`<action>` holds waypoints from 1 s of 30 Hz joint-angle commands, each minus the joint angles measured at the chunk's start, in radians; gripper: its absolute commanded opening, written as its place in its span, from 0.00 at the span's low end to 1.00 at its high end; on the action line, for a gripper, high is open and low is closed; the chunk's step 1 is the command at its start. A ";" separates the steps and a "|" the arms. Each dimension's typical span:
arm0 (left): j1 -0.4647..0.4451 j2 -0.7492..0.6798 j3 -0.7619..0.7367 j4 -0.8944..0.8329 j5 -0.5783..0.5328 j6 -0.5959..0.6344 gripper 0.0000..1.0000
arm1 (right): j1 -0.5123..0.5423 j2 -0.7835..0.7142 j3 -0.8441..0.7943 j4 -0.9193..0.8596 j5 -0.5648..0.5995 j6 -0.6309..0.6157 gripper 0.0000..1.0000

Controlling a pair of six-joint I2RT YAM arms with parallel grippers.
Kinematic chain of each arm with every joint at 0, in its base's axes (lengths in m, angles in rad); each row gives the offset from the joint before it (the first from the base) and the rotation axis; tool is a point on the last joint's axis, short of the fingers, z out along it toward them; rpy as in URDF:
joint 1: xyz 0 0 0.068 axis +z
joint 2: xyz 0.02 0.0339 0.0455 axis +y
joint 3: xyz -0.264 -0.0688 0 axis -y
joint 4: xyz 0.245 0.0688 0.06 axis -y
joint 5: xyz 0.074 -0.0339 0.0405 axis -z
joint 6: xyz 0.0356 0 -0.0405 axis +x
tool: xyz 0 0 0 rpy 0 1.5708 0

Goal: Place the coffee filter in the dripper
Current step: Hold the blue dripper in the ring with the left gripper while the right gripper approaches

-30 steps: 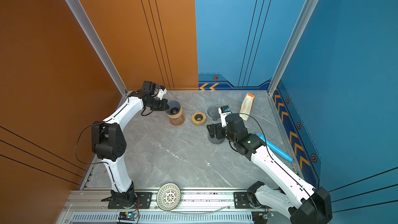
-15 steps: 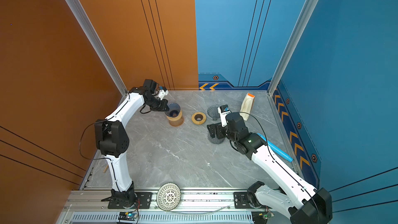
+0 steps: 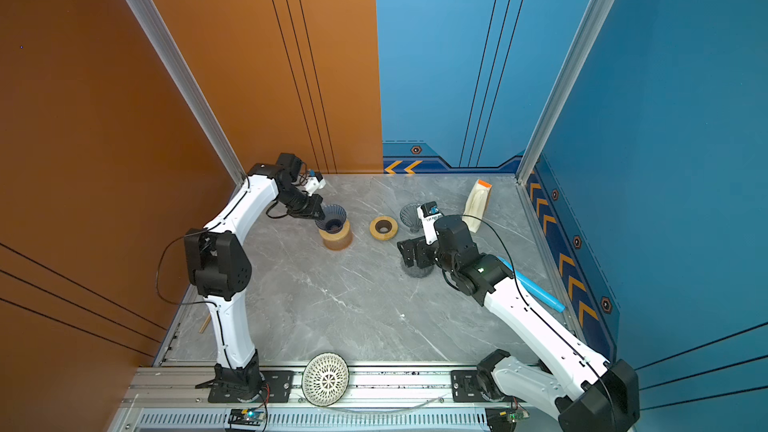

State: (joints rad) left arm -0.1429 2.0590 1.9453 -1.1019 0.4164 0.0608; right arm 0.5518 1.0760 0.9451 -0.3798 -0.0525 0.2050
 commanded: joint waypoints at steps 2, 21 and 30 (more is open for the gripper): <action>0.000 0.011 0.013 -0.082 0.043 0.039 0.00 | 0.008 0.019 0.039 -0.045 -0.020 -0.019 1.00; -0.078 -0.048 -0.142 -0.082 0.130 0.088 0.00 | 0.014 0.116 0.138 -0.119 0.014 -0.006 1.00; -0.165 -0.098 -0.181 -0.125 0.051 0.096 0.00 | 0.026 0.178 0.188 -0.143 0.012 0.031 1.00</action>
State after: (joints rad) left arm -0.2771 1.9900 1.7969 -1.1492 0.5186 0.1329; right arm 0.5671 1.2331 1.0939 -0.4847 -0.0486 0.2115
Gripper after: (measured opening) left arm 0.077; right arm 0.998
